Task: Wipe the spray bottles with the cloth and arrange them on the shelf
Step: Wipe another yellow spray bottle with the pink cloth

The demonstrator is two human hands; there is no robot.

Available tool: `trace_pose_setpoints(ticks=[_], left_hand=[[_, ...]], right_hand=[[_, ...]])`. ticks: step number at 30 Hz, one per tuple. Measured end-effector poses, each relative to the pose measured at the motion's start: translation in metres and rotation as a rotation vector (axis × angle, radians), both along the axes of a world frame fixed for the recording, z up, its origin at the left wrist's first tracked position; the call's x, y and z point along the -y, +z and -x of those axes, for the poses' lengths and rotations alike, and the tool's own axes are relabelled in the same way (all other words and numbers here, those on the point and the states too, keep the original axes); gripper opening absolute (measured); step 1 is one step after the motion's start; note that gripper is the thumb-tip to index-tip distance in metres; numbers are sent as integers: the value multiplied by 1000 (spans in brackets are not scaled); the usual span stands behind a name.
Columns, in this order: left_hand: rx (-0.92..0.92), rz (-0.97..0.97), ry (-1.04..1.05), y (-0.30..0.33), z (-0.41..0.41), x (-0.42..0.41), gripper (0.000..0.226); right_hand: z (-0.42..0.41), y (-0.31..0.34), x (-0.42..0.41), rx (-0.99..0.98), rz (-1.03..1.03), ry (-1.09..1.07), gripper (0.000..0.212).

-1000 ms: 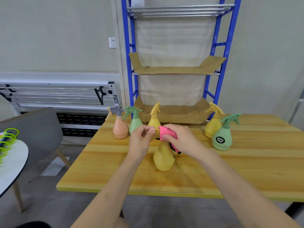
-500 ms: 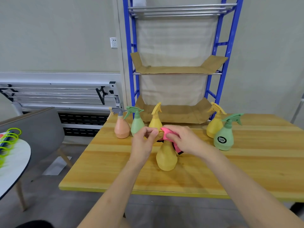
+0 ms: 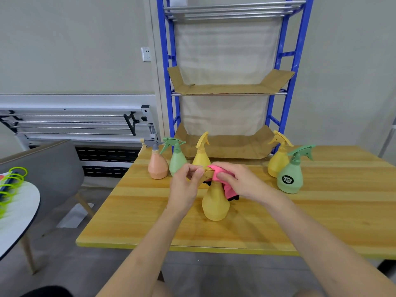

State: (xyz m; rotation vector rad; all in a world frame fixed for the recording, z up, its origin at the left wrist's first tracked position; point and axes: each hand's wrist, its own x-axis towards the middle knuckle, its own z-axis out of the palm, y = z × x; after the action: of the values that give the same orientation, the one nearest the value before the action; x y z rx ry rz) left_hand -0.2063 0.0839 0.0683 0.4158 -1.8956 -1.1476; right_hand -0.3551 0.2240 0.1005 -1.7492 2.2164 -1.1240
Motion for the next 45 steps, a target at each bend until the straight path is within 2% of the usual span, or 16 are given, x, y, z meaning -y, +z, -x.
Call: trace_pose_setpoints(ticks=[3,8,13,16,20,23,33,36,39,45], left_hand=[[4,8,8,-1,2,2,10],[-14,28,36,0,4,-5,10],[-37,6,38,-2,4,-8,9],[-42,11,26,-2,3,-6,9],[-31,15,15,-2,4,-1,10],[-10,27,3,-1,5,6,12],[-14,-2,-30,-1,6,7,13],[9,9,-46,1,7,10,13],[5,-15,-66,0,9,14,12],[35,-39,-94,3,11,20,11]], right_hand=[[5,-1,-6,17,-69,0,37],[-4,-4,-2,21,-7,-91,29],[-22,-12,13,-94,65,-269,35],[-19,-14,15,-49,88,-232,31],[-4,-6,5,79,18,-93,28],[5,-1,1,65,-26,-14,32],[-4,-8,15,108,50,-156,32],[-1,-6,10,184,54,-77,28],[5,-5,3,174,32,-15,28],[5,-11,-1,147,55,-6,41]])
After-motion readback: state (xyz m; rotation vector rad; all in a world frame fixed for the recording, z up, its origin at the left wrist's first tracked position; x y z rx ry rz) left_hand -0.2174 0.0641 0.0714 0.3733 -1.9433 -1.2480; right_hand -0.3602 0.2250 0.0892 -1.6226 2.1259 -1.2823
